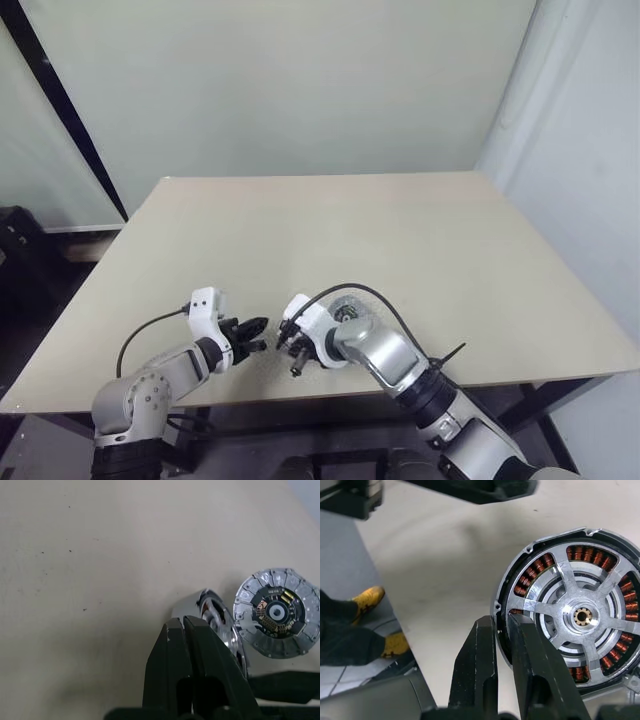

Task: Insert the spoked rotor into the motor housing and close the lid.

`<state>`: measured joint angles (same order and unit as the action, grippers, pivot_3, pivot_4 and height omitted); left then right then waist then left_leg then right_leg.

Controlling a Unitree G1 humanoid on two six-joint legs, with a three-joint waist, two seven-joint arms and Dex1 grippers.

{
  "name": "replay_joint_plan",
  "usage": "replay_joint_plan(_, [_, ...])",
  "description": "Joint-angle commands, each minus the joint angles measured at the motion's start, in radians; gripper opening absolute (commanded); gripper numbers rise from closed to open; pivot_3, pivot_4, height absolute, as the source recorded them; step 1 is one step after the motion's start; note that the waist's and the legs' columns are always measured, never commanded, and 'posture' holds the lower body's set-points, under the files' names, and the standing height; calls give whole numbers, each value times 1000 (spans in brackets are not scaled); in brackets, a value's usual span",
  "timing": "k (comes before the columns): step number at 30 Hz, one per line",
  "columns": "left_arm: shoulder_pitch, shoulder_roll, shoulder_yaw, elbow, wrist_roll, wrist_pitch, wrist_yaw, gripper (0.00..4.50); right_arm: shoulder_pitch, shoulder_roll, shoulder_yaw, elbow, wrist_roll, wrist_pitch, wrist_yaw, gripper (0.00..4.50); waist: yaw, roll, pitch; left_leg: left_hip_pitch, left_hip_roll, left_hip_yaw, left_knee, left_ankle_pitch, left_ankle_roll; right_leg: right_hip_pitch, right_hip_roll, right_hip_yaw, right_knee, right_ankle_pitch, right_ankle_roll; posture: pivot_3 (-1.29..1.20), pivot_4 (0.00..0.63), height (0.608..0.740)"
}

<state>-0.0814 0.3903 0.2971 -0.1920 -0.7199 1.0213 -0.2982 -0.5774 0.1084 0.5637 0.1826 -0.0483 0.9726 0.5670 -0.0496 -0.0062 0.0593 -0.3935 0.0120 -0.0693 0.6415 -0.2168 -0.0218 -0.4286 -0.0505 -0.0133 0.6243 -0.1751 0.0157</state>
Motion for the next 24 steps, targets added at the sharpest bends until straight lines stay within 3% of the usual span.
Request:
replay_joint_plan(1, [-12,-1,6,-32,3,-18,2,0,-26,-1,-7,-20,4,11,-18,55,0,0,0,0,0,0,0,0,0,0,0,0,0,0,0,0,0,740])
replay_joint_plan(9, [-18,-1,14,-22,5,-33,6,0,-25,-52,78,-53,4,26,9,55,0,0,0,0,0,0,0,0,1,1,0,0,0,0,0,0,0,740])
replay_joint_plan(22, [3,25,51,-24,-5,-44,-6,0,-37,-79,59,-196,58,93,29,4469,-1,0,0,0,0,0,1,0,1,0,0,0,1,0,0,0,0,740])
replay_joint_plan(24, [24,45,76,-24,-8,-45,-16,0,-36,-100,47,-259,77,111,40,4469,-1,0,0,0,0,0,1,0,1,0,0,0,0,0,0,0,0,740])
